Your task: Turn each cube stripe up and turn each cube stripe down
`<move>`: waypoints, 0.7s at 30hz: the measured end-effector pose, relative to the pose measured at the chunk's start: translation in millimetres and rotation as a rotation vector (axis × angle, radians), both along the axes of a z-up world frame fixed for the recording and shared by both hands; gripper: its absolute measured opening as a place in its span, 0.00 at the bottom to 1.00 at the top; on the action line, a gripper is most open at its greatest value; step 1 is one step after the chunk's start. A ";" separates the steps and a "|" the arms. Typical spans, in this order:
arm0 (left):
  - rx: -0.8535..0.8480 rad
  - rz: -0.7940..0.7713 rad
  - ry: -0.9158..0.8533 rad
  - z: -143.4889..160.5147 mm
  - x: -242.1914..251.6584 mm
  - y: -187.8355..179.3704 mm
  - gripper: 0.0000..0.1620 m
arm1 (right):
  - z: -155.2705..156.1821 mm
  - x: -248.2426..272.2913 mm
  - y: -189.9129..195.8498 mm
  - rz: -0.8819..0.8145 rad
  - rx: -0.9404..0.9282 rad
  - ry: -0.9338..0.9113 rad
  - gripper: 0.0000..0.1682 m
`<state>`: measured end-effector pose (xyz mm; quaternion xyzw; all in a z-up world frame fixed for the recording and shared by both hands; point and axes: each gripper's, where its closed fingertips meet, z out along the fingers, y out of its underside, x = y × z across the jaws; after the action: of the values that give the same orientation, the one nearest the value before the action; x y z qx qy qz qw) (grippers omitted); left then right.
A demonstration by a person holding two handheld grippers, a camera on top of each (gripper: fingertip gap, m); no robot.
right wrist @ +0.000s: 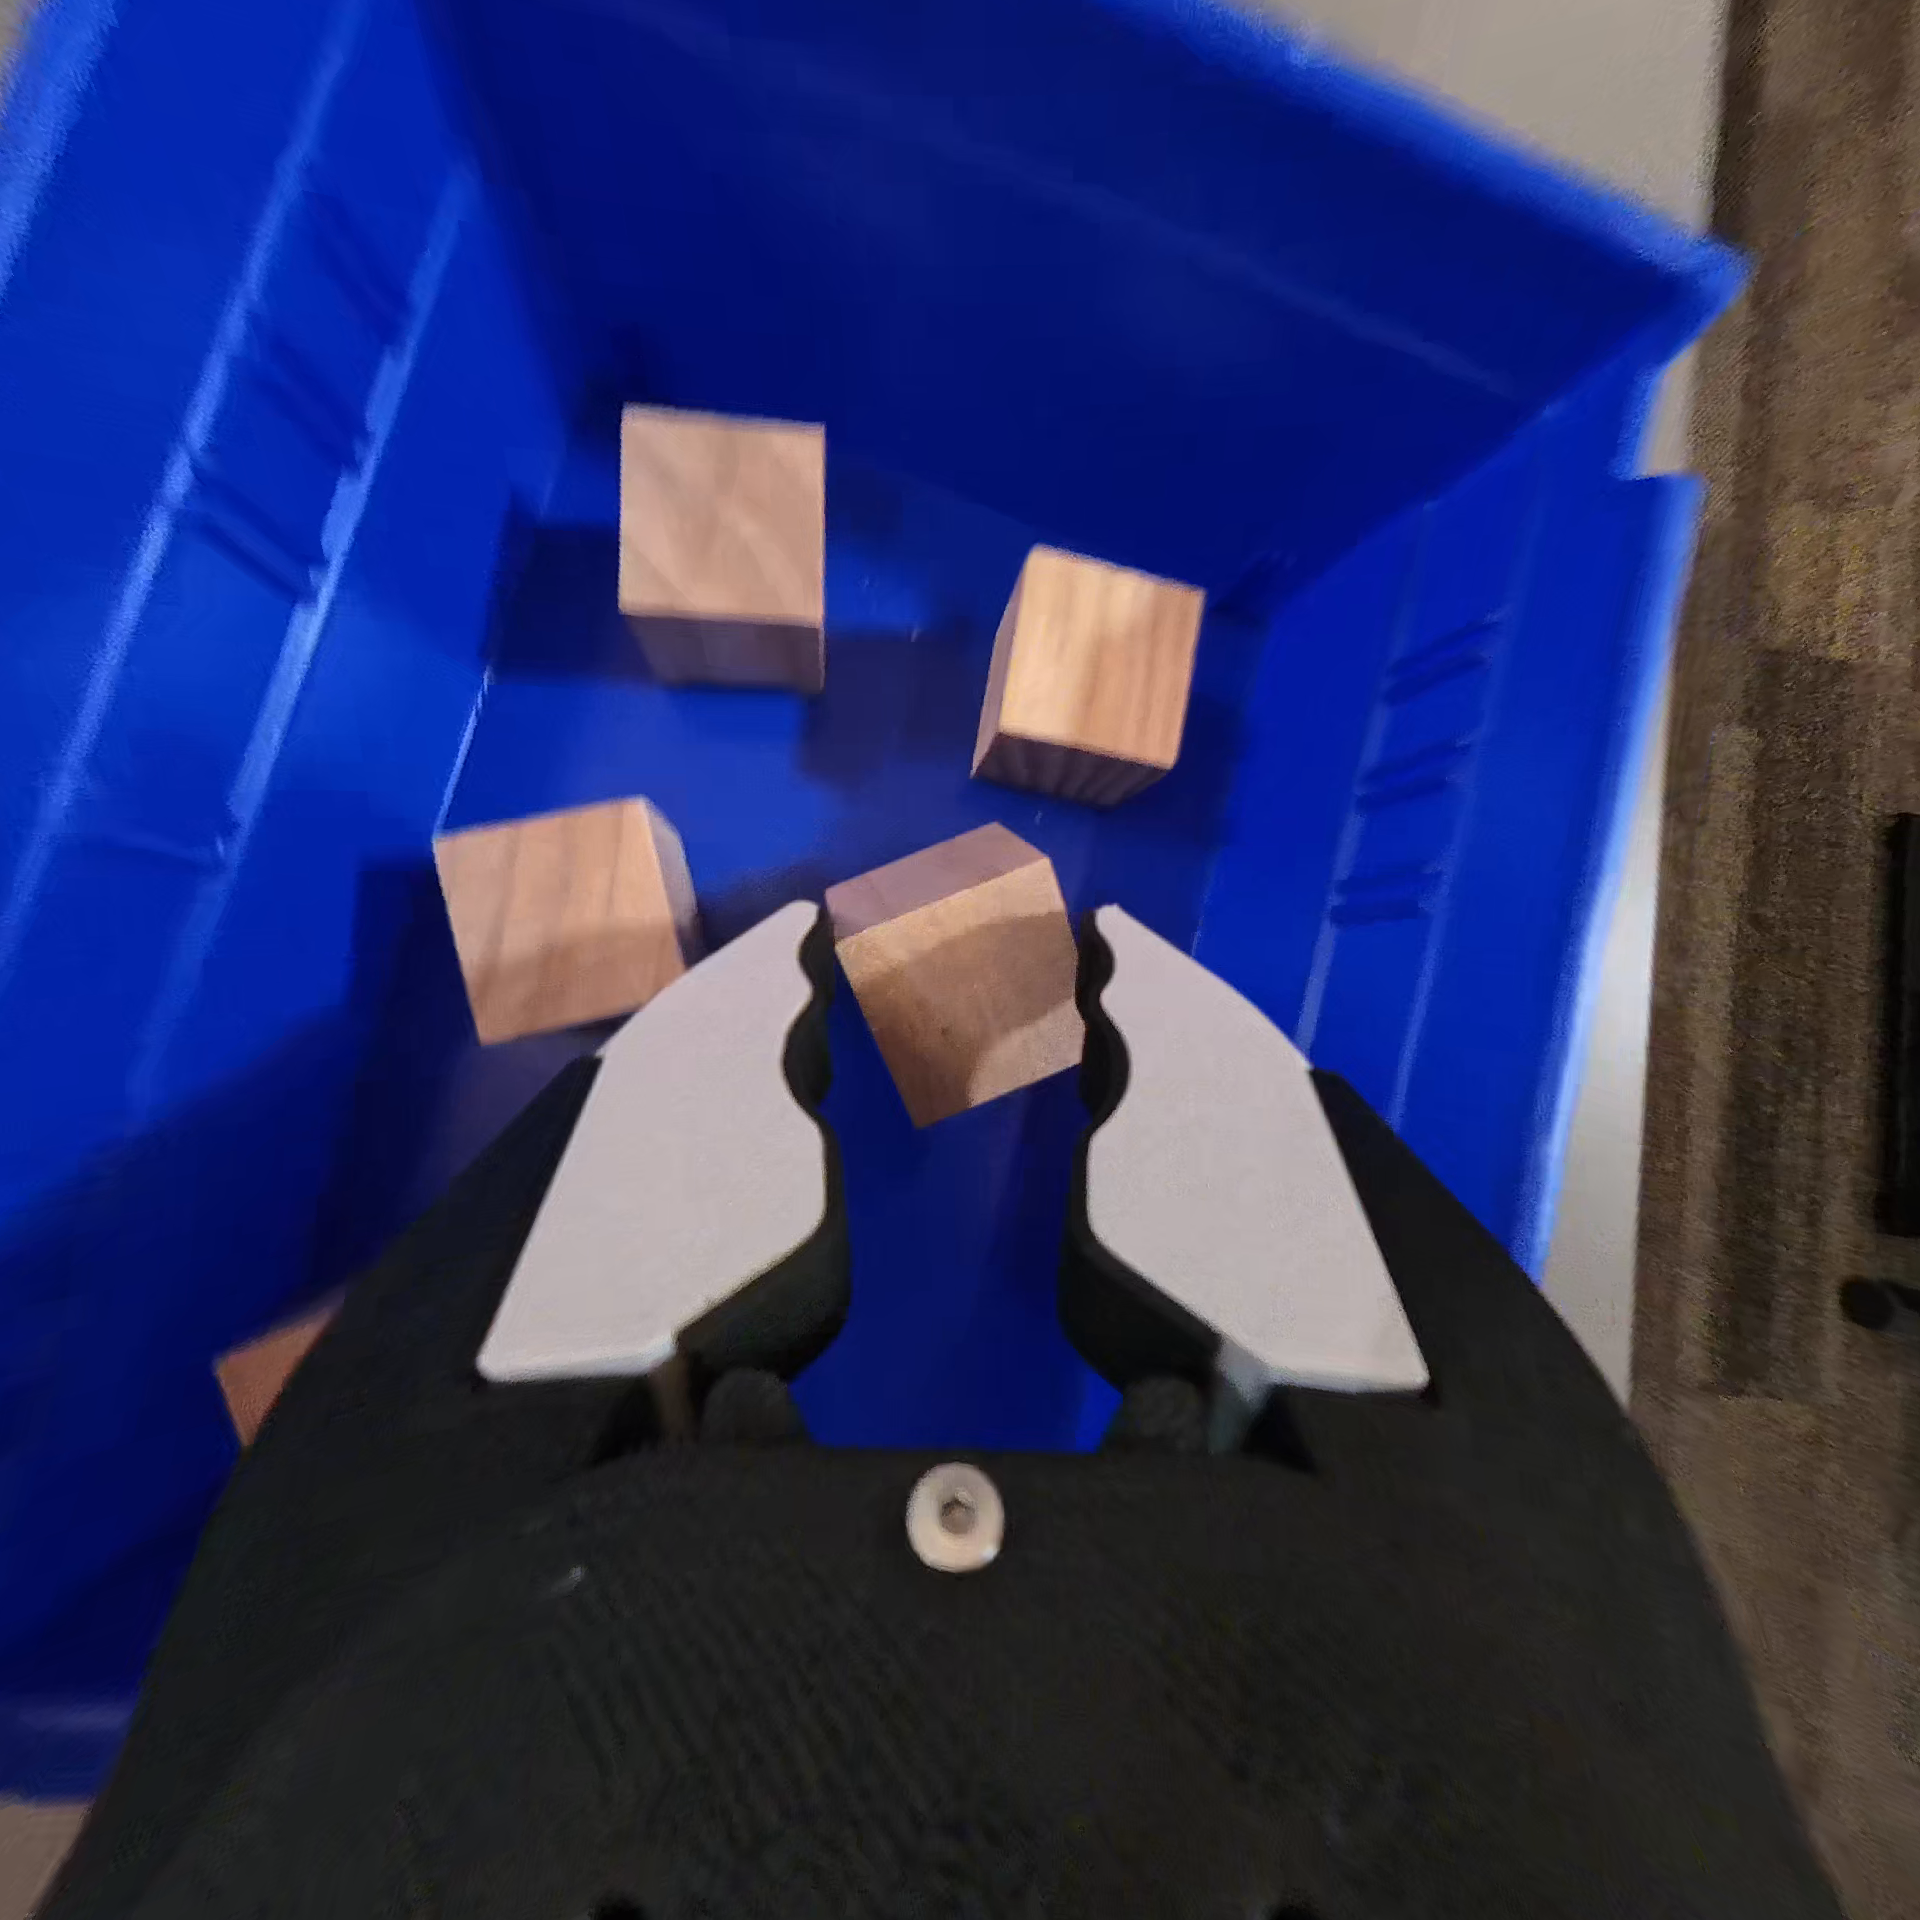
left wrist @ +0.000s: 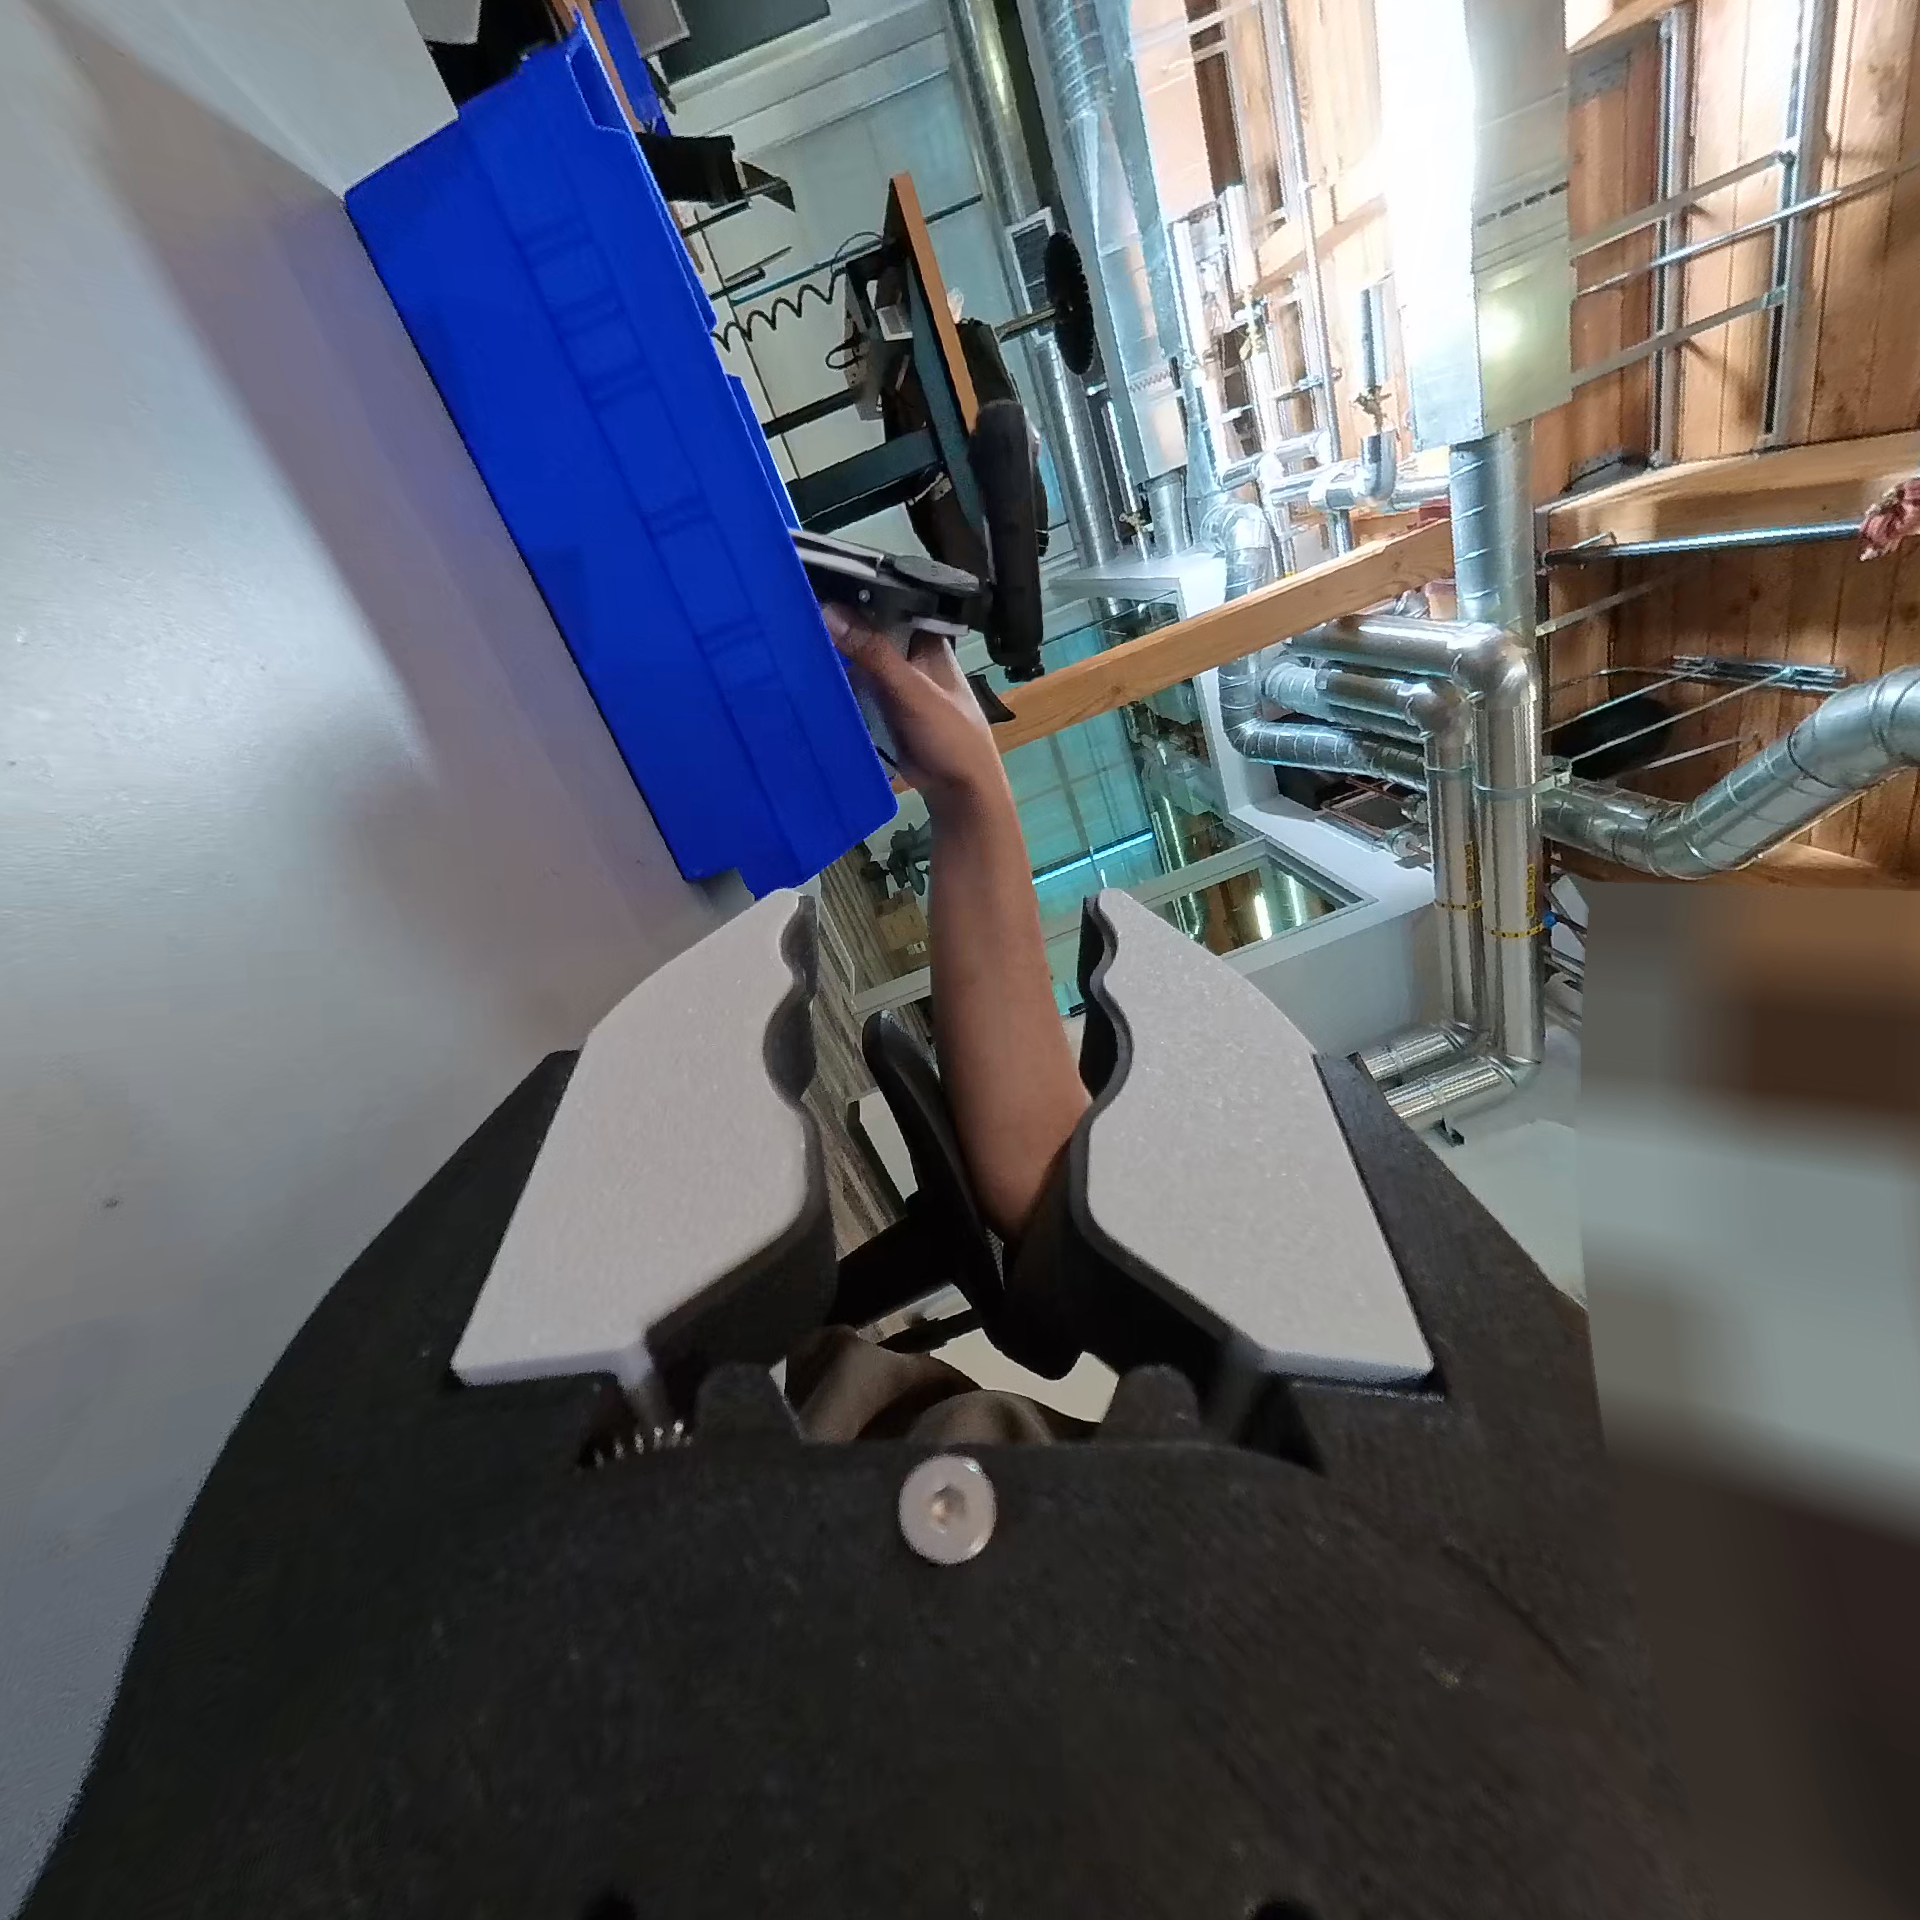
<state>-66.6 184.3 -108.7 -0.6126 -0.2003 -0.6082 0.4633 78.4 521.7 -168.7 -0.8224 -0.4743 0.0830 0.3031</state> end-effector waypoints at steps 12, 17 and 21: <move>-0.001 0.001 0.000 -0.2 -0.2 0.1 0.30 | -14.5 -5.8 12.2 -0.098 -0.001 0.098 0.28; -0.001 0.002 0.002 -0.2 -0.5 -0.2 0.30 | -14.9 -3.8 8.2 -0.088 -0.032 0.101 0.28; -0.002 0.002 0.001 -0.4 -0.3 -0.2 0.30 | 0.9 -14.7 11.4 -0.080 0.009 0.221 0.28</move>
<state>-66.9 184.1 -109.1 -0.6132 -0.2012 -0.6071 0.4636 63.7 533.2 -167.8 -0.8251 -0.4053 0.1590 0.3601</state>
